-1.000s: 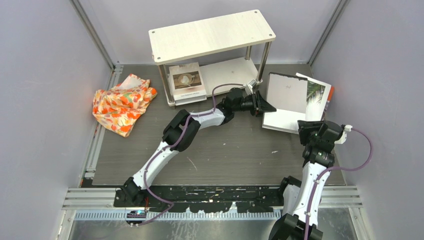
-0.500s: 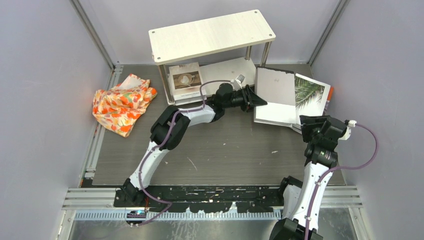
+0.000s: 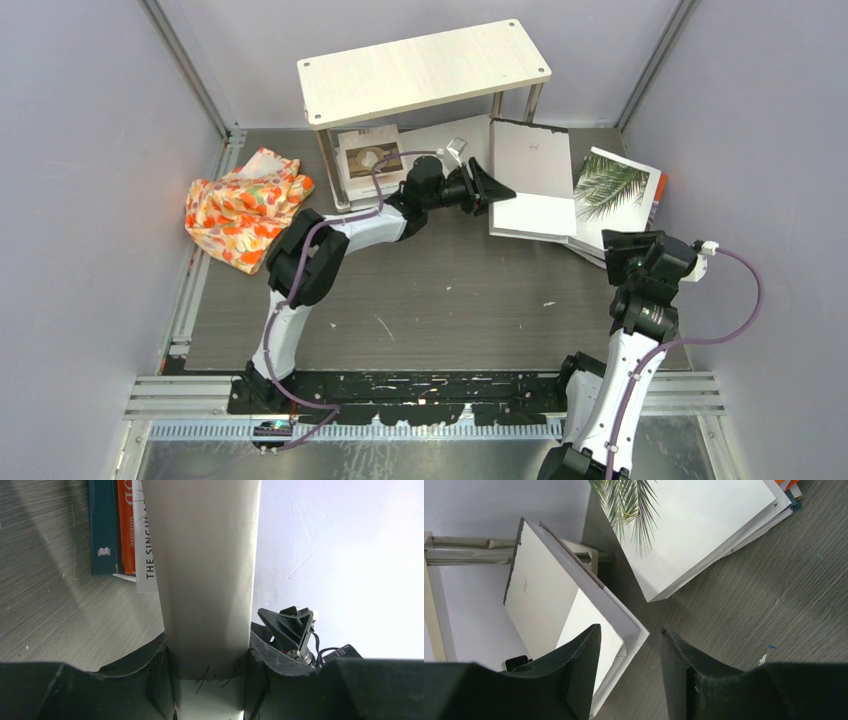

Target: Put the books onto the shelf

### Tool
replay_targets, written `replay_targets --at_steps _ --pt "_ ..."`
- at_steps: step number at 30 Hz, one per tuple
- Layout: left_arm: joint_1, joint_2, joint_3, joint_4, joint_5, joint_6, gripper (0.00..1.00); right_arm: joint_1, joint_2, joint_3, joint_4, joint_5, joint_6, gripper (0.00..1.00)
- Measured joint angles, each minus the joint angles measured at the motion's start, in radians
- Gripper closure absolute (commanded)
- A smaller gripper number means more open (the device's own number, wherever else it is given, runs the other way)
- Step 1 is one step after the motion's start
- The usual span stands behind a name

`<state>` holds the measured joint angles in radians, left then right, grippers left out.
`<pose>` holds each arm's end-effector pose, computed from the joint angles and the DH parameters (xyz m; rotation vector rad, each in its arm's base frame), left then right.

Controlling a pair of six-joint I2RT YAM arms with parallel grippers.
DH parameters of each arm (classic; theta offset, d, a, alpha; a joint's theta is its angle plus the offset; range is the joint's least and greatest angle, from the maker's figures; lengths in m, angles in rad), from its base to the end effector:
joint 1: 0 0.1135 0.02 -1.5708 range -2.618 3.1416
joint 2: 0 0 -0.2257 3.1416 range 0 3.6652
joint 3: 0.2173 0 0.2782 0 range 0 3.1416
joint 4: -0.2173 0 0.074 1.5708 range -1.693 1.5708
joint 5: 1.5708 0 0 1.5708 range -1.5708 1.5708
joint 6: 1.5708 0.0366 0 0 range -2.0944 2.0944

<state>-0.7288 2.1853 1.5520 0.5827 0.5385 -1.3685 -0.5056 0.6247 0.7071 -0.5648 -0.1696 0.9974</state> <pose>0.3679 -0.3536 0.1802 -0.1302 2.0548 -1.9150 0.1782 -0.0916 0.2766 1.3402 1.5907 0.4773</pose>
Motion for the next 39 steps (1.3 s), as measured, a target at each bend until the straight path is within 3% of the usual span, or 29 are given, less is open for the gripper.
replay_targets --at_steps 17,39 --pt "0.071 -0.177 -0.238 -0.027 -0.001 0.020 0.55 0.001 -0.018 0.014 -0.061 0.021 -0.001 0.48" --pt "0.168 -0.286 -0.310 -0.080 -0.018 0.061 0.55 0.005 0.035 0.021 -0.037 0.018 -0.003 0.48"
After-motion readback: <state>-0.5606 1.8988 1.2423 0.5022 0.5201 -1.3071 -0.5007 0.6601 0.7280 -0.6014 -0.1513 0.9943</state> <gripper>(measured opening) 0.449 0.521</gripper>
